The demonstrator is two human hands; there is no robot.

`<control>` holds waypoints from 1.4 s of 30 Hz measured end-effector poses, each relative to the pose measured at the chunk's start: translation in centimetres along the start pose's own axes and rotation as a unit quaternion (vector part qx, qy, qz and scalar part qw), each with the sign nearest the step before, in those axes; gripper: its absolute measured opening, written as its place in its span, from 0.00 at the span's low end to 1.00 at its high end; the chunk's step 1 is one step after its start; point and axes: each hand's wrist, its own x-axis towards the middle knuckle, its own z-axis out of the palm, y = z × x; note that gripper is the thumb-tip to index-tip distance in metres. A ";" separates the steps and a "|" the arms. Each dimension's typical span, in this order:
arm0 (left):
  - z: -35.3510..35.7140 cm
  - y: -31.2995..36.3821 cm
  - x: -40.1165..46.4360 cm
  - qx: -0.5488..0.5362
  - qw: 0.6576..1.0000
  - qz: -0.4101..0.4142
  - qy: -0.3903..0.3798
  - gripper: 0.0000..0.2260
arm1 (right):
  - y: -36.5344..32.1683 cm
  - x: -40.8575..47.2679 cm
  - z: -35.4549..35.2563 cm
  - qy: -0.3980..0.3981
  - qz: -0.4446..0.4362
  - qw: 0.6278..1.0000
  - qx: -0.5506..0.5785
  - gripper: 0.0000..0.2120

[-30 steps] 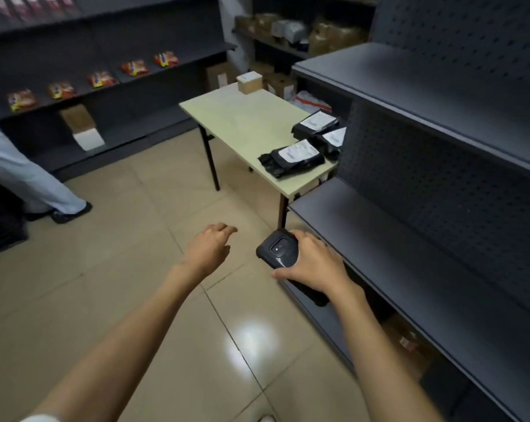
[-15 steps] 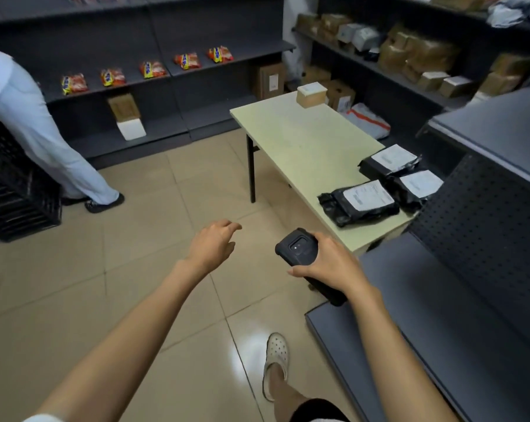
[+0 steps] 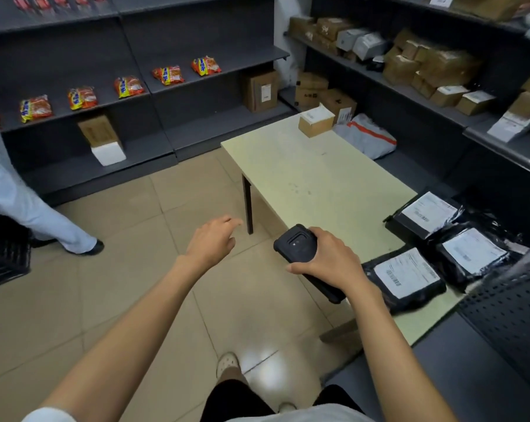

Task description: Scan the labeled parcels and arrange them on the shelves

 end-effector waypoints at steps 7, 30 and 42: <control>0.1 -2.8 16.1 -0.017 0.995 0.093 -0.019 0.19 | -1.5 12.4 -0.1 0.023 0.077 0.996 0.026 0.35; 5.1 -2.8 57.1 -0.012 0.959 0.256 -0.121 0.23 | 3.5 45.3 -5.5 0.054 0.284 0.954 0.078 0.37; 8.7 3.4 74.5 -0.105 0.985 0.100 -0.091 0.45 | 9.1 56.0 -10.7 0.068 0.343 0.933 0.084 0.40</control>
